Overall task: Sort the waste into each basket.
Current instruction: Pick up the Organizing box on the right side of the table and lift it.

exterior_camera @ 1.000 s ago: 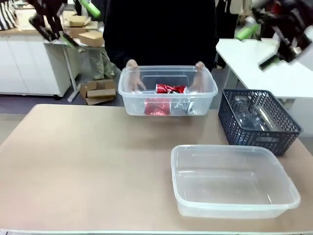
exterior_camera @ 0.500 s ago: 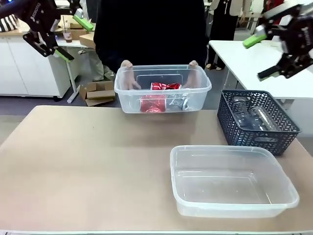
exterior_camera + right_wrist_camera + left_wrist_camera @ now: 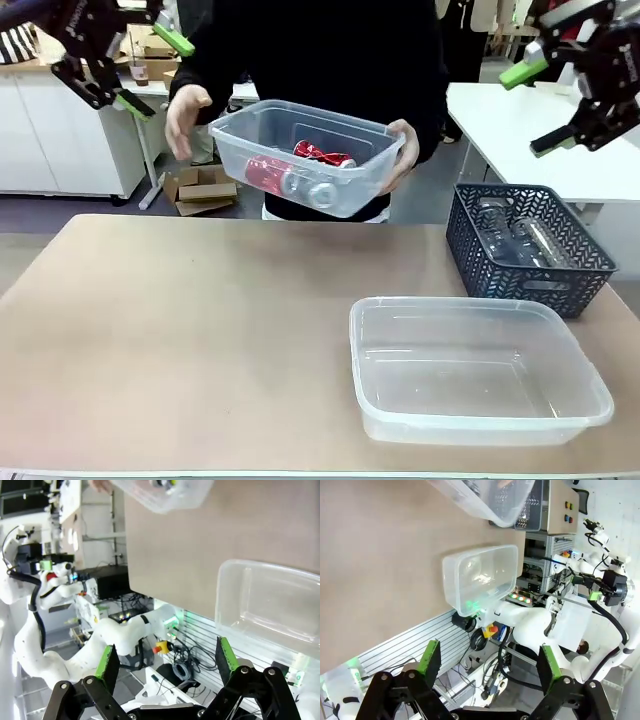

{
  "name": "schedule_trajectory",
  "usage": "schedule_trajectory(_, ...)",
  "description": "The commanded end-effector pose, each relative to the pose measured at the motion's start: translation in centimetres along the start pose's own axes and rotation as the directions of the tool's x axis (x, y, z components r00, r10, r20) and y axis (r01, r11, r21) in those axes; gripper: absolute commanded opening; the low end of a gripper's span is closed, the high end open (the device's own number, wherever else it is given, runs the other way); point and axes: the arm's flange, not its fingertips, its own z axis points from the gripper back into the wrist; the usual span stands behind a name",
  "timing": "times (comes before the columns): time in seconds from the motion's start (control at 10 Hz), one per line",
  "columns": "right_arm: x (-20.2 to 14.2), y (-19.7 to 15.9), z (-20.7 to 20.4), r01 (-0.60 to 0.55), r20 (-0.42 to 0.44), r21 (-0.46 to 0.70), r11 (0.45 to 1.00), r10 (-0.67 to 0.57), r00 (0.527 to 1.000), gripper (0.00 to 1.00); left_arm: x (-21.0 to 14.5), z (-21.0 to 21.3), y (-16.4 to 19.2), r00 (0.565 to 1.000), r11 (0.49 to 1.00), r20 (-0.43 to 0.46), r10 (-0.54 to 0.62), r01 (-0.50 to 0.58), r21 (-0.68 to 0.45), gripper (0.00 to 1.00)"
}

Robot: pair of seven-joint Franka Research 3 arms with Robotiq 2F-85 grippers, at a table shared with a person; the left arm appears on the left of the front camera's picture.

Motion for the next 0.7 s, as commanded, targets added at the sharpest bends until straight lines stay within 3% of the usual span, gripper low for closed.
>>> schedule_trajectory(0.0,-0.1,0.0,0.2,0.011,-0.006,-0.014,1.000,-0.011,1.000,1.00,-0.2,0.0,-0.1,1.000,1.000,-0.006,0.009,-0.009,-0.011,1.00)
schedule_trajectory(0.4,0.0,0.0,0.0,0.001,0.000,0.000,1.000,-0.001,1.000,1.00,0.0,0.0,0.0,1.000,1.000,0.000,0.000,0.000,0.000,1.00)
schedule_trajectory(0.5,-3.0,-0.8,1.0,-0.066,0.102,-0.178,0.982,0.085,0.991,1.00,-0.5,-3.8,-1.7,1.000,0.998,0.008,-0.026,0.026,0.055,1.00)
schedule_trajectory(0.6,-5.2,-4.3,2.2,-0.083,0.156,-0.286,0.954,0.132,0.979,1.00,-2.1,-8.3,-2.4,0.997,0.993,0.015,-0.069,0.068,0.097,1.00)
